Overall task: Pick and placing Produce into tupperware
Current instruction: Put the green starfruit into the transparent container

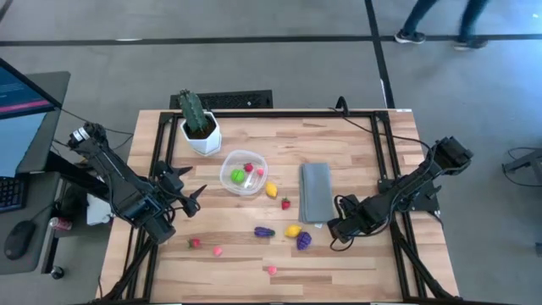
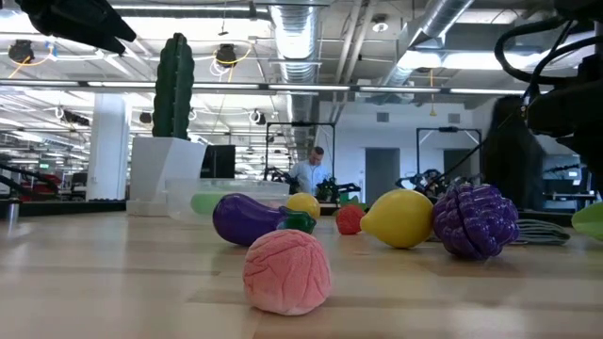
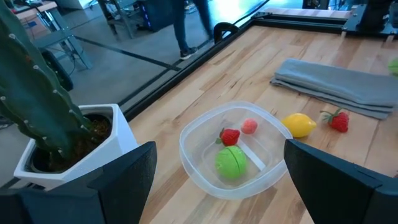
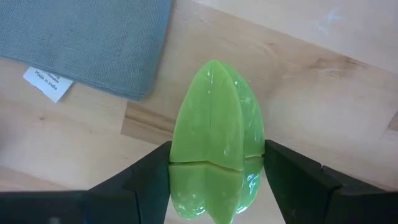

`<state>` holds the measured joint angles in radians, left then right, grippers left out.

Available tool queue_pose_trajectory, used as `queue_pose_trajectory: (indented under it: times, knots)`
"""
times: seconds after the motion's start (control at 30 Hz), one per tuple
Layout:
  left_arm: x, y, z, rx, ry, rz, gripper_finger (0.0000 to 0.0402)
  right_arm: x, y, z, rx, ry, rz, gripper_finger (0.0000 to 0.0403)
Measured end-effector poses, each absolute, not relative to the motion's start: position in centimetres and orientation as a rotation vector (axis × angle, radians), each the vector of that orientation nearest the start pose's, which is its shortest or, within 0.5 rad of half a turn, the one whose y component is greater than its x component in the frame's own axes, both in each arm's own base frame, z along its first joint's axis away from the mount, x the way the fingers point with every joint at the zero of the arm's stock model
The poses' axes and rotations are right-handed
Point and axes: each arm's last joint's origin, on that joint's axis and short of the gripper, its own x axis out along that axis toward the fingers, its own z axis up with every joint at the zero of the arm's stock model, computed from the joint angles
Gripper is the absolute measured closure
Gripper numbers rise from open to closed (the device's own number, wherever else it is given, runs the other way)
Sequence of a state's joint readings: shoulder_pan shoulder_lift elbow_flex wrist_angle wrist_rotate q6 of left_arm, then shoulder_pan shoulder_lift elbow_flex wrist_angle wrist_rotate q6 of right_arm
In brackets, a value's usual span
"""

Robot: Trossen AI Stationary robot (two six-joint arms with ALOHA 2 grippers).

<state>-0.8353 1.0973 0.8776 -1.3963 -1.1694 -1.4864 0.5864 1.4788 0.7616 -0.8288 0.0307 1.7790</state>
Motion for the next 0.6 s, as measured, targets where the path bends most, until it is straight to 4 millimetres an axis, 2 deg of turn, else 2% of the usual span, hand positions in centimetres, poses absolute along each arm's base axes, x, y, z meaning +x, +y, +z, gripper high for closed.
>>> queue_pose_trajectory:
  times: [0.37,0.6]
  knots:
    - [11.92,-9.20,26.46,-0.026,0.430,0.717,0.0058,18.58,12.23,15.50,0.933,1.324,-0.910,0.0184]
    - [11.92,-9.21,26.46,-0.025,0.430,0.716,0.0058,18.61,12.25,15.52,0.934,1.323,-0.910,0.0195]
